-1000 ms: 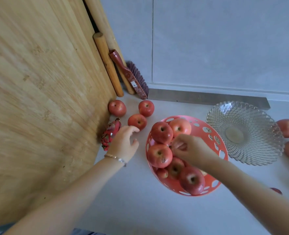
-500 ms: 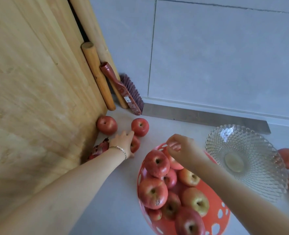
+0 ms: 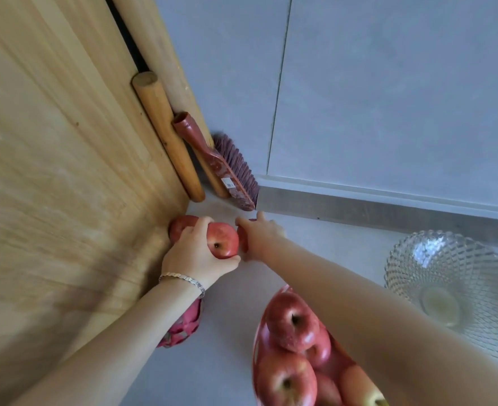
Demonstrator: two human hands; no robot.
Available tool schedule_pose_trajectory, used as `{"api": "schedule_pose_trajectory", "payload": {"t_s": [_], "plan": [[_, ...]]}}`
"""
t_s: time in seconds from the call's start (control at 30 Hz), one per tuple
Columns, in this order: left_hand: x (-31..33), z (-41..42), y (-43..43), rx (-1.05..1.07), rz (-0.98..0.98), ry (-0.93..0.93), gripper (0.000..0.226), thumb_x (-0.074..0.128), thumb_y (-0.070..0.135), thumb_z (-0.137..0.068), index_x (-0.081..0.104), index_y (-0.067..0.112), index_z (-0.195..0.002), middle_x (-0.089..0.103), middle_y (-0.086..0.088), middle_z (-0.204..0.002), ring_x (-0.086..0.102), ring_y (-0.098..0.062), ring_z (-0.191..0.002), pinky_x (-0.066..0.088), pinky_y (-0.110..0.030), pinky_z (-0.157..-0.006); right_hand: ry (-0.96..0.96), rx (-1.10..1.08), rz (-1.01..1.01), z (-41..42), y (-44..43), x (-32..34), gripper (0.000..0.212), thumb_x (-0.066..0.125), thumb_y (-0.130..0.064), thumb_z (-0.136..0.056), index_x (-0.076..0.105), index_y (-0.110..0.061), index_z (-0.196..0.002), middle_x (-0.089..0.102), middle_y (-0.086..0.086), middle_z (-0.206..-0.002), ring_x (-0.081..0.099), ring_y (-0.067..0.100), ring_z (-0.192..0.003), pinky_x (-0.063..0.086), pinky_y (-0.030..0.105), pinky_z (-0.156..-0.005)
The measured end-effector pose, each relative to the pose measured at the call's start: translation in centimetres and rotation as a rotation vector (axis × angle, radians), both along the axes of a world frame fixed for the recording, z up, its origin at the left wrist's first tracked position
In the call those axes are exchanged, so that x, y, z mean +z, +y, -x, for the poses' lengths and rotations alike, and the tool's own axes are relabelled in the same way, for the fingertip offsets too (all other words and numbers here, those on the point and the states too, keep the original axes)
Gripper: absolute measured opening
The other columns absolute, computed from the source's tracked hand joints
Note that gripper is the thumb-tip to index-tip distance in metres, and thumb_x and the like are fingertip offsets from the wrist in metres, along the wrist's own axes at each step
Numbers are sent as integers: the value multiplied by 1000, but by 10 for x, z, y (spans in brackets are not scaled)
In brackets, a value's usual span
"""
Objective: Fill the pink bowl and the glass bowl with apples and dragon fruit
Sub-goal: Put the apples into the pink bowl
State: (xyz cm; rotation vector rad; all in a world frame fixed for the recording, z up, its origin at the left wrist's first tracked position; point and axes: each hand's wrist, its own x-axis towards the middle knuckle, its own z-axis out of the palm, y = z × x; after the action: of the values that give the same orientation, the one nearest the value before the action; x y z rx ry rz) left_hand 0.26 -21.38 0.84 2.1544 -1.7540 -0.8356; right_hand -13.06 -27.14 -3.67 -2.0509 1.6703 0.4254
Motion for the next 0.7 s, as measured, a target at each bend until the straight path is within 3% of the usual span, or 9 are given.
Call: {"api": "schedule_pose_trajectory", "payload": {"t_s": [0.13, 0.23, 0.33, 0.43, 0.5, 0.6, 0.7], "plan": [[7, 7, 12, -16, 0, 45, 75, 80, 44, -53, 44, 28, -117, 54, 0, -115, 57, -24, -106, 51, -37, -87, -297, -233, 38, 24, 17, 11, 76, 79, -33, -62, 37, -30, -124, 39, 10, -119, 58, 37, -99, 50, 40, -85], [25, 19, 23, -26, 82, 109, 75, 82, 41, -53, 45, 27, -118, 55, 3, -116, 55, -20, -108, 48, -33, -90, -596, -389, 190, 56, 40, 45, 80, 82, -27, -59, 41, -31, -127, 36, 3, -113, 54, 22, -94, 45, 28, -91], [51, 36, 39, -72, 178, 176, 70, 83, 39, -55, 48, 29, -114, 54, 12, -102, 54, -12, -97, 43, -24, -85, -747, -448, 334, 101, 76, 87, 74, 86, -22, -54, 52, -30, -119, 45, -2, -113, 49, 10, -97, 37, 19, -89], [74, 53, 64, -146, 242, 214, 68, 83, 40, -55, 48, 32, -113, 54, 14, -98, 54, -9, -93, 43, -22, -81, -800, -487, 386, 148, 125, 115, 68, 89, -19, -49, 51, -42, -101, 58, -9, -103, 57, 7, -89, 44, 20, -84], [81, 62, 81, -187, 242, 230, 72, 83, 42, -53, 47, 34, -115, 55, 12, -106, 54, -10, -99, 45, -25, -84, -773, -514, 392, 171, 156, 119, 70, 88, -17, -50, 44, -48, -95, 56, -18, -97, 56, -3, -85, 42, 12, -77], [82, 73, 104, -239, 227, 228, 76, 82, 44, -51, 46, 33, -117, 56, 8, -114, 55, -14, -106, 48, -34, -92, -635, -528, 401, 192, 200, 104, 76, 82, -32, -46, 42, -49, -109, 51, -6, -104, 51, 8, -93, 35, 14, -82], [82, 81, 121, -273, 227, 214, 76, 82, 44, -50, 47, 32, -116, 56, 8, -114, 56, -14, -104, 48, -34, -91, -549, -531, 470, 195, 240, 71, 75, 66, -54, -40, 55, -40, -114, 45, 0, -105, 49, 10, -92, 39, 19, -87]]}}
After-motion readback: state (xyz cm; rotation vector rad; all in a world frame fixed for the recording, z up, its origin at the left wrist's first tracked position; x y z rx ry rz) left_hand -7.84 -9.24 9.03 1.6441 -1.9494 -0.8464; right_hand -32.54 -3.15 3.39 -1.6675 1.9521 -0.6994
